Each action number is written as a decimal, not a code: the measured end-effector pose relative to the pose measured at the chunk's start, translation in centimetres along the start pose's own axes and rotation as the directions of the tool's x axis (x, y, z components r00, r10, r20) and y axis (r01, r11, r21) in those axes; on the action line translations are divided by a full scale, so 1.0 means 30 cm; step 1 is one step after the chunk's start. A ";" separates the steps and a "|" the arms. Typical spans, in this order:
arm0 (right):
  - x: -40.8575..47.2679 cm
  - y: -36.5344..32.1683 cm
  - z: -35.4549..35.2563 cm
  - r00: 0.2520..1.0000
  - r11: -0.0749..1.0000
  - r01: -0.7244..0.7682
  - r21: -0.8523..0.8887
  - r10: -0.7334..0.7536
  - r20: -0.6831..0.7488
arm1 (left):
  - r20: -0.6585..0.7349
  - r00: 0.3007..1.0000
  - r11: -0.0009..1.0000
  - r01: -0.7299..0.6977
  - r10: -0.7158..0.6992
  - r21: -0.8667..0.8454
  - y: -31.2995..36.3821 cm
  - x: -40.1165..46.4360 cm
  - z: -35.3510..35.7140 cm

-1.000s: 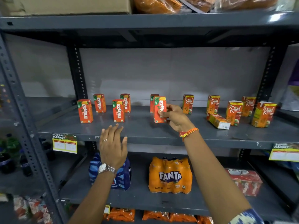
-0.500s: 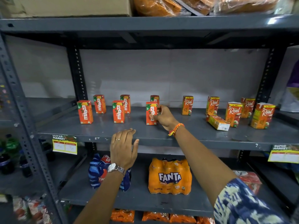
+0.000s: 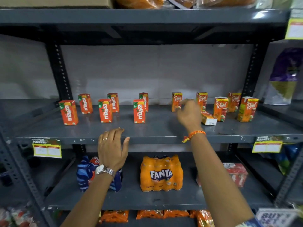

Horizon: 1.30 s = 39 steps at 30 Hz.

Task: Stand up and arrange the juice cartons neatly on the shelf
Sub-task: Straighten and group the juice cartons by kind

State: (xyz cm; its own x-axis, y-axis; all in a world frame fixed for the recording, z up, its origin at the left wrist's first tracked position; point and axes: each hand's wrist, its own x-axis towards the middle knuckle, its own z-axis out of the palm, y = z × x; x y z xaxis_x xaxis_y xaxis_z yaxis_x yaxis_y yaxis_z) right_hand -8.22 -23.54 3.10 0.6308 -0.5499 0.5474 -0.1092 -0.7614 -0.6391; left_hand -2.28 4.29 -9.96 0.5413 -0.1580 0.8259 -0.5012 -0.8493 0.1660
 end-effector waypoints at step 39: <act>0.169 0.234 -0.031 0.832 0.704 -0.386 0.597 -0.014 0.555 | 0.016 0.997 0.994 -0.070 0.071 -0.087 0.305 -0.015 0.094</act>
State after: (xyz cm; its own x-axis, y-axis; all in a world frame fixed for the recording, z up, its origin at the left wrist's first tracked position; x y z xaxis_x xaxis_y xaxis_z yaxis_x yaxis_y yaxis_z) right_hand -6.52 -31.98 1.89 0.9525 -0.2562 0.1646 0.1380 -0.1185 -0.9833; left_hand -5.21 -4.84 -10.34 0.5152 -0.2264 0.8266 -0.5947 -0.7890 0.1545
